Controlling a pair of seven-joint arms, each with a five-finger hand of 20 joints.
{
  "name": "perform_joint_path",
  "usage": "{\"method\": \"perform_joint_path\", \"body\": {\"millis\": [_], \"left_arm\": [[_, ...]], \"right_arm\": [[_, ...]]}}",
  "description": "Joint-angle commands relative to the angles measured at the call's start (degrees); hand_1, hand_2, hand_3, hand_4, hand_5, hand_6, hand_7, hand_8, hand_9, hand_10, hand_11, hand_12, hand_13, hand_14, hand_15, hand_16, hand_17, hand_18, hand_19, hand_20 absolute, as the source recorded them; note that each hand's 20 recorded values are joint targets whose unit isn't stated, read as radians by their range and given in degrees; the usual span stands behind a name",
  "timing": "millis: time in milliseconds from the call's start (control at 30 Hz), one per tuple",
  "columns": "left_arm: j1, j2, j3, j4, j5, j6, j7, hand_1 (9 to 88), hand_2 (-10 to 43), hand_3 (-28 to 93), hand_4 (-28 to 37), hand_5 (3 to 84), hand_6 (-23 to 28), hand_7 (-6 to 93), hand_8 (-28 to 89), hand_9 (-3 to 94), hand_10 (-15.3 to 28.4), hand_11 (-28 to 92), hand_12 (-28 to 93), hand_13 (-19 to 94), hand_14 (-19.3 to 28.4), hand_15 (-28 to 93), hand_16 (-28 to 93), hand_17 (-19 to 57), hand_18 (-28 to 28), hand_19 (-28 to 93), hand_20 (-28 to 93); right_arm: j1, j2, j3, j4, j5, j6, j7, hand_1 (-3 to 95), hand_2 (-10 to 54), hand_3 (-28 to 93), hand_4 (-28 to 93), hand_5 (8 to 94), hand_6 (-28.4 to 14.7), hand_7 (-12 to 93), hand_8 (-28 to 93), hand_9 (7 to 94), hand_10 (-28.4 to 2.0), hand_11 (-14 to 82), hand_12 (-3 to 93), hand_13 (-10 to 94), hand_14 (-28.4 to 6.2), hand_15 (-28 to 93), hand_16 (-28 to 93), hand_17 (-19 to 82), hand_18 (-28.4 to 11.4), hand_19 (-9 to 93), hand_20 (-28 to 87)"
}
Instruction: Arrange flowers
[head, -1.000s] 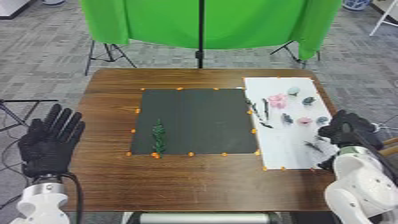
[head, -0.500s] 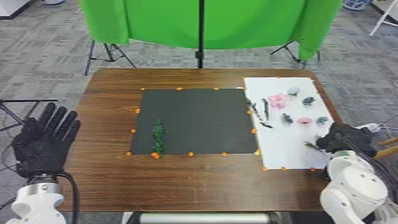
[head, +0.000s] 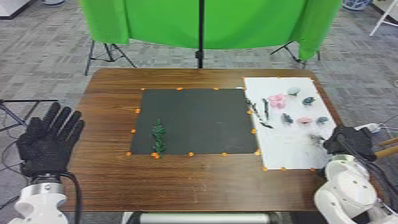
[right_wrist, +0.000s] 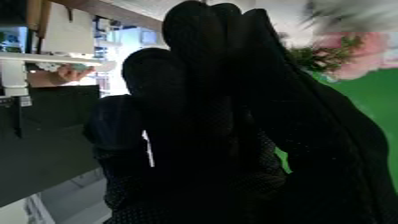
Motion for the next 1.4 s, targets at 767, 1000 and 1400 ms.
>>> {"method": "perform_joint_path", "body": {"millis": [767,1000,1400], "left_arm": [[-1.11,1.37,2.56,1.04,-0.05,0.34,-3.01,28.8,11.9,78,-28.3,42.8,9.3,7.3,-9,36.6,14.6,17,8,26,15.7,29,-7,-8.3,13.8,32,10],[-3.31,1.92,4.67,1.90,-0.40,0.07,-4.01,28.7,11.9,78,-28.3,42.8,9.3,7.2,-9,36.5,14.5,17,8,26,15.8,29,-7,-8.3,13.8,33,10],[-5.35,1.62,5.80,3.12,-1.25,-0.40,-5.86,28.8,12.0,78,-28.3,42.7,9.3,7.3,-9,36.5,14.4,17,8,26,15.7,28,-7,-8.3,13.9,32,10]], "right_arm": [[23.61,-16.34,-32.83,0.40,7.73,-3.06,-9.46,58.2,-9.5,78,-28,82.6,-1.6,35,10,92.7,-9.6,17.7,47.8,74,-11.4,67,41,45,-26.7,93,65],[25.54,-20.13,-37.38,5.55,4.88,-4.36,-10.77,58.3,-9.5,78,-28,82.0,-1.6,36,10,92.4,-9.5,18.3,47.9,74,-12.0,69,42,44,-26.9,93,66],[25.24,-24.13,-39.07,10.09,2.69,-2.41,-10.97,57.9,-9.5,78,-28,79.7,-2.3,37,9,89.7,-10.6,20.1,47.3,71,-12.8,71,41,44,-27.0,93,67]]}}
